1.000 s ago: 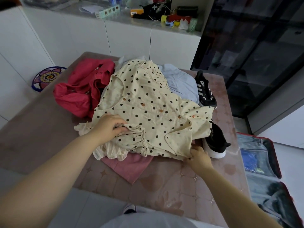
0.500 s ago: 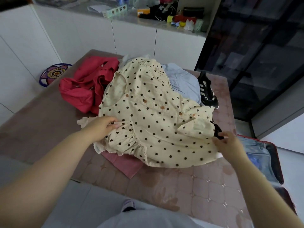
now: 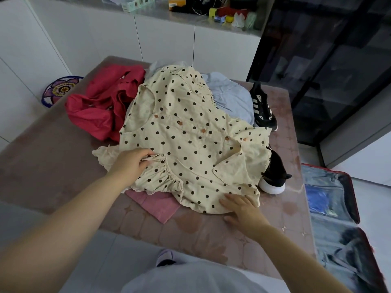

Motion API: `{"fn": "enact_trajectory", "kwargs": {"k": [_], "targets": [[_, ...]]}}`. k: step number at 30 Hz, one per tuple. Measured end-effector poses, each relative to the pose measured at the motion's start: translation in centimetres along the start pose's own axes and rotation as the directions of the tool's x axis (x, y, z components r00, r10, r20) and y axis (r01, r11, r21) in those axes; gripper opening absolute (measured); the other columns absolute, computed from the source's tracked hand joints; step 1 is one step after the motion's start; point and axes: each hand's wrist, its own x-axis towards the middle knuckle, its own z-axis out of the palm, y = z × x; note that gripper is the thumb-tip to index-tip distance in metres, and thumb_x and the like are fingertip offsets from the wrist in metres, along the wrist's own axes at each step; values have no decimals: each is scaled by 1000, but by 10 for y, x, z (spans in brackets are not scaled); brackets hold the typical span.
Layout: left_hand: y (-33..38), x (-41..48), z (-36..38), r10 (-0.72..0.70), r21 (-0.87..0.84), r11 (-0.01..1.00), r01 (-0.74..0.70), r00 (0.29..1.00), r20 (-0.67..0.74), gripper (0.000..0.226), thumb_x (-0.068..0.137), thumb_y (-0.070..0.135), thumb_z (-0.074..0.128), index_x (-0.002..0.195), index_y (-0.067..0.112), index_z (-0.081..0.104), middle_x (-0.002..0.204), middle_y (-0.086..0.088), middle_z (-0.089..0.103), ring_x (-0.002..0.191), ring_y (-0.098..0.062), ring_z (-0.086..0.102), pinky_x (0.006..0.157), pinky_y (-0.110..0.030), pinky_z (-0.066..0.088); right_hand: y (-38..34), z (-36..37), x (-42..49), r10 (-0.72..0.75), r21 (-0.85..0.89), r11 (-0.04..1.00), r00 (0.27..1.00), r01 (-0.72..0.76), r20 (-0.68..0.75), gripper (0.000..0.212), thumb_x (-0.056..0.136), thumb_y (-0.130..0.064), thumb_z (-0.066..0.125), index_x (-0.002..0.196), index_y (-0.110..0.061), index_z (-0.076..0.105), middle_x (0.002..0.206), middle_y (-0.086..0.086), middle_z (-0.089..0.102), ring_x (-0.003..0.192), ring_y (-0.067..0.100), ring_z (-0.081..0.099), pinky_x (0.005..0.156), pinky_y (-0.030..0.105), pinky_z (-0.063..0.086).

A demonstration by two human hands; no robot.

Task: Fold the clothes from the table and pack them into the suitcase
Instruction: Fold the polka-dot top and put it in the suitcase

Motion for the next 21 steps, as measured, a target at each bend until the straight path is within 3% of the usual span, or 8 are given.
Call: {"fn": "enact_trajectory", "kwargs": {"k": [1,3,5,8,12,14,17,21], "targets": [[-1,0,2,7,6,1000,-7,1000,-14,29,87,10,63,116,10,66,111,-7,67,102,-23,62,85,-24,42,1,0,1,-6,10,1000,1000,6,-4,51,91,-40,56,140,-35,42,150,-9,32,140,15,26,116,34,6],[-1,0,4,25,15,1000,-25,999,-34,27,88,11,63,115,7,66,108,-8,68,99,-24,63,83,-22,40,-2,-3,5,-49,-25,999,990,46,-129,36,82,-33,67,118,-30,66,129,-2,58,118,25,54,106,42,37],[-1,0,5,41,13,999,-41,998,-42,26,89,11,62,114,6,67,107,-9,68,99,-23,63,82,-21,39,-3,-8,8,-99,-61,995,958,85,-270,18,65,-29,70,82,-31,76,93,-5,71,83,22,68,74,38,56],[-3,0,3,33,-46,998,-35,999,-40,24,90,13,60,112,5,67,105,-8,69,97,-22,63,82,-23,41,-8,-28,9,2,110,993,955,32,-296,14,81,-23,66,87,-26,77,86,-6,73,88,17,61,82,29,41],[-8,2,-6,-32,-123,992,35,999,25,18,93,21,56,99,13,70,86,10,69,81,-6,61,74,-20,44,0,-85,-8,80,354,929,994,-102,77,19,88,-16,66,93,-33,74,85,-19,69,71,-11,59,68,7,43],[-9,1,-11,-40,-159,986,50,997,62,18,90,30,57,76,22,65,58,14,57,58,-2,52,59,-17,40,4,-110,-17,69,370,917,973,-149,221,28,85,-15,69,81,-43,70,79,-19,70,68,-9,61,68,10,49],[-1,-3,-14,-11,-221,974,43,989,146,25,89,27,57,66,36,60,52,14,56,51,-1,50,54,-12,39,2,-121,-24,119,199,958,919,-206,375,22,81,-22,73,87,-42,67,90,-20,67,85,-1,64,82,23,54],[2,-8,-12,-19,-273,959,82,974,228,20,88,15,62,77,32,63,55,27,57,54,7,51,56,-7,37,-42,-100,-12,70,162,981,973,-107,222,42,80,-42,71,119,-35,58,110,-24,50,105,0,50,93,19,41]]}}
